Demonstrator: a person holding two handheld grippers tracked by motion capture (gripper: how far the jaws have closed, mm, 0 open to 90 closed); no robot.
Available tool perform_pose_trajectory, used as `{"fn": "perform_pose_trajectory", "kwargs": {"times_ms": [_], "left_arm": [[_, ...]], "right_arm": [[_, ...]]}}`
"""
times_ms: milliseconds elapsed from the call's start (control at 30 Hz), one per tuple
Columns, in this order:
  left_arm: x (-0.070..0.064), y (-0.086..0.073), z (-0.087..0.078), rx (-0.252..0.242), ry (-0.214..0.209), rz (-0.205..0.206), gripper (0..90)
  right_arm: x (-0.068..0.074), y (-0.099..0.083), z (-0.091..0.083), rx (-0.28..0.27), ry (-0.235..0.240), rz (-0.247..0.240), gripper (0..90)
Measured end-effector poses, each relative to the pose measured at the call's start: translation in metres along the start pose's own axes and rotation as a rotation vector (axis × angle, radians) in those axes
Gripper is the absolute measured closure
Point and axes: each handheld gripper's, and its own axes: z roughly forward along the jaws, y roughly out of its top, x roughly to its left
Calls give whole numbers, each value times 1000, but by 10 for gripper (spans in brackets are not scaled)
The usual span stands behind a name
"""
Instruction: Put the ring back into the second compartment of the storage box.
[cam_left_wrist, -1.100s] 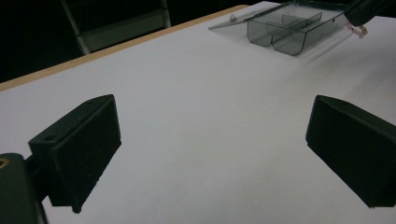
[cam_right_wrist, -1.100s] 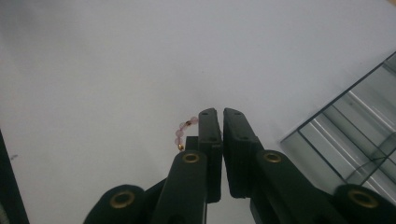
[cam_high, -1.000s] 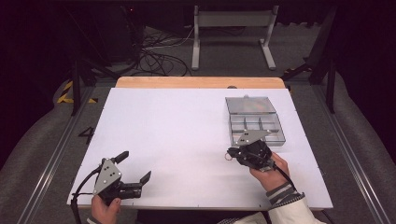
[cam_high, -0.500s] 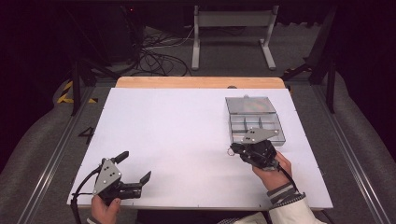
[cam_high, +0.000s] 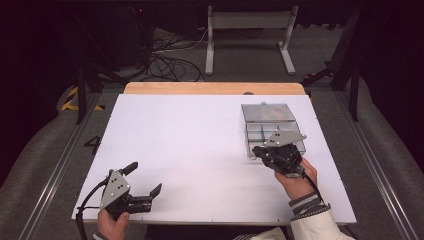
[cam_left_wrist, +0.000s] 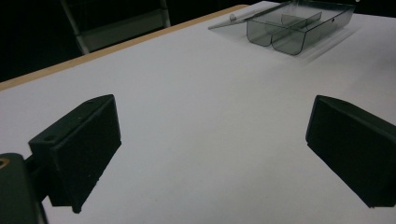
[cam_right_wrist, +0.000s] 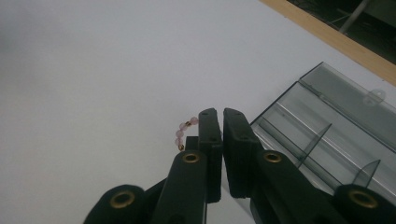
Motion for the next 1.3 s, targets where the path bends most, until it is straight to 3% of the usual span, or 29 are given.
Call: {"fn": "perform_pose_trajectory", "kwargs": {"times_ms": [333,633,867,1300], "left_arm": [[0,0,0,0,0,1,38],[1,0,0,2,2,9,38],[1,0,0,1,3,8,38],[0,0,0,3,1,3,38]], "right_arm": [[-14,2,-5,-17,-41,56,866],[-30,-1,-7,-35,-79,137,866],[-43,-6,-2,-30,-149,176,866],[-62,-16,8,-31,-236,269,866]]}}
